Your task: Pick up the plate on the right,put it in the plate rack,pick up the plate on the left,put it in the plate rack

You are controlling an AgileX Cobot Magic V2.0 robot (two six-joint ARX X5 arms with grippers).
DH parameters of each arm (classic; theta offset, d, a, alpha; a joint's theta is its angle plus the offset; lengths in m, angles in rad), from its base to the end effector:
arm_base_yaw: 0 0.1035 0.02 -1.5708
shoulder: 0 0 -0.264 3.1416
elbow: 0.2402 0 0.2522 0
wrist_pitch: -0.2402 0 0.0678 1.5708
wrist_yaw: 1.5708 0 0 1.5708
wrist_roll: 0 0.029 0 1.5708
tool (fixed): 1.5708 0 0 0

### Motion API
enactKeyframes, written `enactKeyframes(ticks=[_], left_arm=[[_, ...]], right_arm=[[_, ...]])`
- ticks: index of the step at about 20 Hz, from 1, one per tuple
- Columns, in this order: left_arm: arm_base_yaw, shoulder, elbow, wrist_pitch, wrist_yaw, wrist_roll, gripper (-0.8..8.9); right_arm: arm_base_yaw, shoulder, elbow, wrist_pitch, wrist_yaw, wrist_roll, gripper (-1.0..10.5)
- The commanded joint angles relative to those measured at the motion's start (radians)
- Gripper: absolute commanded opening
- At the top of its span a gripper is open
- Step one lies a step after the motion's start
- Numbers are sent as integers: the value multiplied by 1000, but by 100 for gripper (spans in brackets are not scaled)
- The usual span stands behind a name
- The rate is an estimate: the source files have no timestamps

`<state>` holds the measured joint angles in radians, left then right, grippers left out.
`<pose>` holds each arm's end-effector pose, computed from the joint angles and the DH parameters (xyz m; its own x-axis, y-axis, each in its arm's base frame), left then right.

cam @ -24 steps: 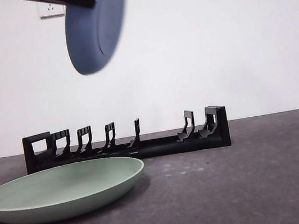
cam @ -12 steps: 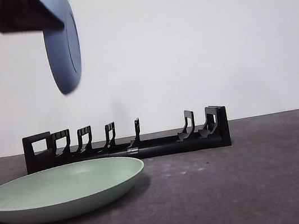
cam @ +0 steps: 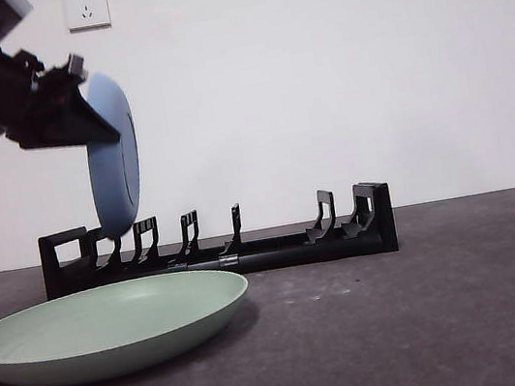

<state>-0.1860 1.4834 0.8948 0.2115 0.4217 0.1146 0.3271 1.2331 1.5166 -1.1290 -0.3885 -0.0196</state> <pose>0.3139 -0.0711 0.2457 0.7580 -0.5591 -0.3360 0.5805 0.8131 -0.0434 0.1989 0.0791 0.4079 0.4597 0.5560 -0.6925 -0.5491 0.7908 0.2704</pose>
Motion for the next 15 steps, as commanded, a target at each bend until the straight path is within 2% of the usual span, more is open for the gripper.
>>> enactKeyframes(ticks=[1, 12, 15], left_arm=[[2, 35, 1, 19, 5, 42, -8], [2, 97, 1, -38, -63, 126, 8], [2, 97, 1, -50, -51, 126, 189]], right_arm=[[1, 1, -7, 3, 3, -12, 406], [1, 1, -7, -3, 4, -19, 406], [1, 3, -7, -3, 4, -19, 406]])
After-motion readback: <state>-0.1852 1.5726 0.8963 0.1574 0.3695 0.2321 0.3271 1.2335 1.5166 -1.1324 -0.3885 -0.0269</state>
